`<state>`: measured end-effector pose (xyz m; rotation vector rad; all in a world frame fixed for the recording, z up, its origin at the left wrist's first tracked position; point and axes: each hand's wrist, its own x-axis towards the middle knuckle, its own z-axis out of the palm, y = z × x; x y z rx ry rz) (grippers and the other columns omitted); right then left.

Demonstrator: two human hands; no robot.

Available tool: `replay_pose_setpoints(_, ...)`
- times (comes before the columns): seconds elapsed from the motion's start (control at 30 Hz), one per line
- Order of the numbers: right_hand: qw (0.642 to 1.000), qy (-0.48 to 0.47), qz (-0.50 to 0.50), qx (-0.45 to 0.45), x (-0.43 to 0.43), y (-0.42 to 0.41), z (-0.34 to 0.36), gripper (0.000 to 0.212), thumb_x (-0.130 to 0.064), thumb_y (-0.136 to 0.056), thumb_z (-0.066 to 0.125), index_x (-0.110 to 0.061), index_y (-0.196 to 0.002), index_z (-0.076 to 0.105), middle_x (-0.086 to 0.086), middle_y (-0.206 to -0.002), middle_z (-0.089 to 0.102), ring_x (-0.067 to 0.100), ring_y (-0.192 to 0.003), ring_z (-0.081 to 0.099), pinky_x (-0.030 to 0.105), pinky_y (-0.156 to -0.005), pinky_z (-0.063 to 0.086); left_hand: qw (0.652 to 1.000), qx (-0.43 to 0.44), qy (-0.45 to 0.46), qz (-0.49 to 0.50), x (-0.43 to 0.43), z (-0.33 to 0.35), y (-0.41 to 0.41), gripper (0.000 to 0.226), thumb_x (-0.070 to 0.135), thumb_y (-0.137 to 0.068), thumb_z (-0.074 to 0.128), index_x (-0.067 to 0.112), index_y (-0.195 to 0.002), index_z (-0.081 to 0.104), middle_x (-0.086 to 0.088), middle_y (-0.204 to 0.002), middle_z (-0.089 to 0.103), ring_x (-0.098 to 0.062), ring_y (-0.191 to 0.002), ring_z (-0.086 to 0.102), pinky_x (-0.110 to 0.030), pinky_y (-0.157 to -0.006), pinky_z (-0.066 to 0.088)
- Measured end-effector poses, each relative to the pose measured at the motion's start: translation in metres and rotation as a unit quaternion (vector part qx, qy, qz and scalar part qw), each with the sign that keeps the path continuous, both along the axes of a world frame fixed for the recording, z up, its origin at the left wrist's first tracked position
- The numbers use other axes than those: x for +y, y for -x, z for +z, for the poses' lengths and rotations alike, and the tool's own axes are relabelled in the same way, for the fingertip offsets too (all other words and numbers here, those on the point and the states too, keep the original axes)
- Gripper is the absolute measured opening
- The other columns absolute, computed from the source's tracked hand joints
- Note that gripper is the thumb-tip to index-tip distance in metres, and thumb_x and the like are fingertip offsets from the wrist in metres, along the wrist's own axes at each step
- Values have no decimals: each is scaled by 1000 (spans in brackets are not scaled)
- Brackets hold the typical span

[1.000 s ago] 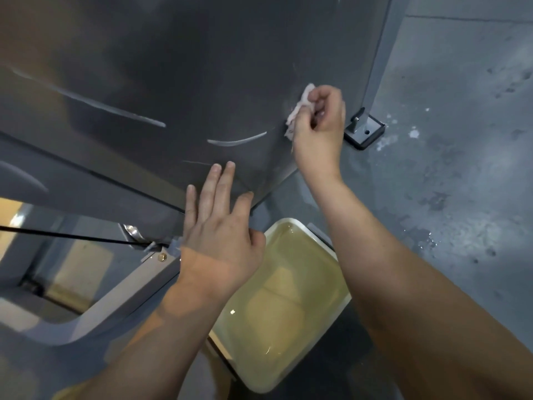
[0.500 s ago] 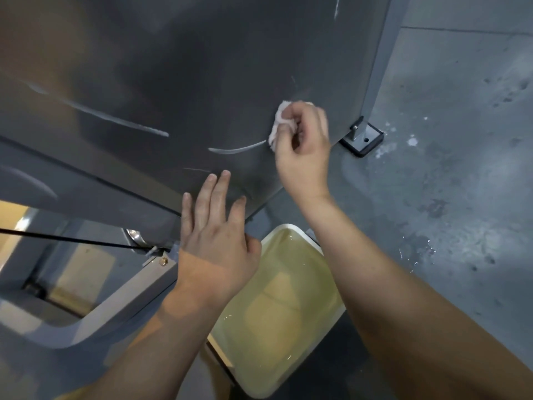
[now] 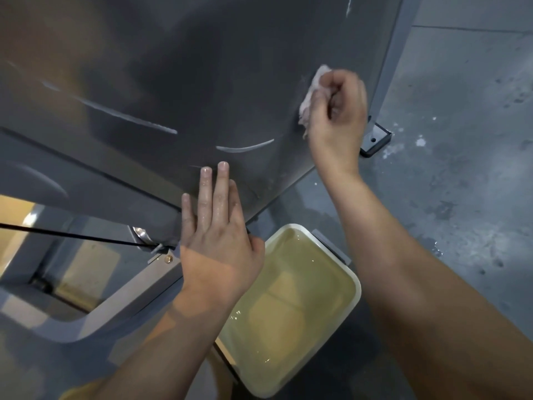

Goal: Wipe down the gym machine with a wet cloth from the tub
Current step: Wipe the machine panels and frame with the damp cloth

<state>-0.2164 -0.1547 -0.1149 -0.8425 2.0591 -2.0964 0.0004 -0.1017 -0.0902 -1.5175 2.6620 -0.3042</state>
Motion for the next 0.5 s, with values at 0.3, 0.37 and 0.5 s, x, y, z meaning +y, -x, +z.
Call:
replay_pose_setpoints(0.3,993,-27,92,67,7,-18,-19,22,-8,-93,58,-28,-100,65,-8,-95,62,21,-87,66,42,-78,57,1000,9,4,-3,-5,-4,-3,93,32,-77,64,0,-158,29,-5,-172,-7,-22,-158,-14,-54,-127,8)
replay_pose_setpoints(0.37,997,-63,30,-19,1,2,-20,22,-21,-93,54,-43,-95,56,5,-90,64,30,-80,67,52,-74,56,1000,8,8,-7,-5,-5,-6,93,31,-77,65,0,-158,30,-5,-172,-6,-21,-158,-13,-53,-127,8)
replay_pose_setpoints(0.5,998,-48,27,-44,2,-5,-9,17,-18,-94,52,-33,-101,55,-9,-96,57,32,-96,62,49,-85,53,1000,11,13,-17,-6,-5,-11,91,30,-78,68,2,-157,32,-4,-172,-4,-20,-158,-10,-51,-127,8)
